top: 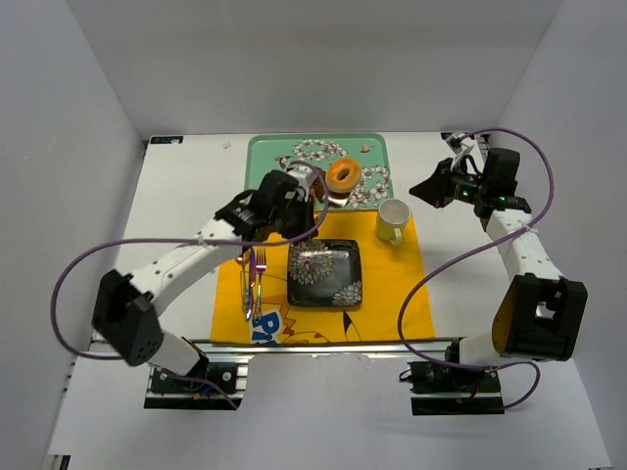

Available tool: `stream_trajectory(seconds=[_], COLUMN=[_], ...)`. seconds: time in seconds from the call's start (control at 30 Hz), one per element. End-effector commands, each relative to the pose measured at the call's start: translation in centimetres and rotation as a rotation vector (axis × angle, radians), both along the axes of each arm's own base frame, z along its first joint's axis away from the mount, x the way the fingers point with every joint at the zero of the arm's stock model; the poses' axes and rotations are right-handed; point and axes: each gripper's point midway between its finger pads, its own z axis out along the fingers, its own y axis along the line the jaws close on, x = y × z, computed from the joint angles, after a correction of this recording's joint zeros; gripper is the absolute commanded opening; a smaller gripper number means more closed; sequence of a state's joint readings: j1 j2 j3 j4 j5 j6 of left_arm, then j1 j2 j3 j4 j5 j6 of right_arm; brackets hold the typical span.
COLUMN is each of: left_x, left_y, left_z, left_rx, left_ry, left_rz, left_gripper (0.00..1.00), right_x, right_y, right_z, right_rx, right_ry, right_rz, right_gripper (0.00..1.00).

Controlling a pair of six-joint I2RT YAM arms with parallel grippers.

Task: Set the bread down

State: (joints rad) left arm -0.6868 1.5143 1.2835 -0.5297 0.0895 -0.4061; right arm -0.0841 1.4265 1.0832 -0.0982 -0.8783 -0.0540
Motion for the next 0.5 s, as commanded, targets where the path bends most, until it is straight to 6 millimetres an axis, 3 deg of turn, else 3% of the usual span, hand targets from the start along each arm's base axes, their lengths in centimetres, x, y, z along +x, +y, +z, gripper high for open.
stream_trajectory(seconds=[0.0, 0.1, 0.13, 0.2, 0.23, 0.47], left_x=[-2.4, -4.6, -5.6, -7.2, -8.2, -13.7], left_y=[0.6, 1.7, 2.4, 2.6, 3.1, 3.2], left_z=[1.9, 1.5, 0.0, -0.3, -1.6, -5.4], left_rx=[-0.04, -0.032, -0.01, -0.01, 0.009, -0.006], left_ry=[-0.105, -0.101, -0.069, -0.06, -0.023, 0.163], left_rz=[-0.032, -0.036, -0.033, -0.047, -0.045, -0.103], left_gripper=[0.0, 0.0, 0.0, 0.0, 0.0, 0.0], right_x=[-0.2, -0.3, -0.5, -0.6, -0.8, -1.7], right_y=[0.3, 0.3, 0.3, 0.2, 0.1, 0.1], right_z=[2.2, 2.4, 2.5, 2.4, 2.5, 2.1], right_rx=[-0.006, -0.015, -0.019, -0.029, -0.033, -0.037], right_ry=[-0.075, -0.077, -0.073, -0.075, -0.074, -0.056], right_rz=[0.056, 0.063, 0.061, 0.06, 0.057, 0.052], right_gripper=[0.06, 0.06, 0.06, 0.06, 0.06, 0.06])
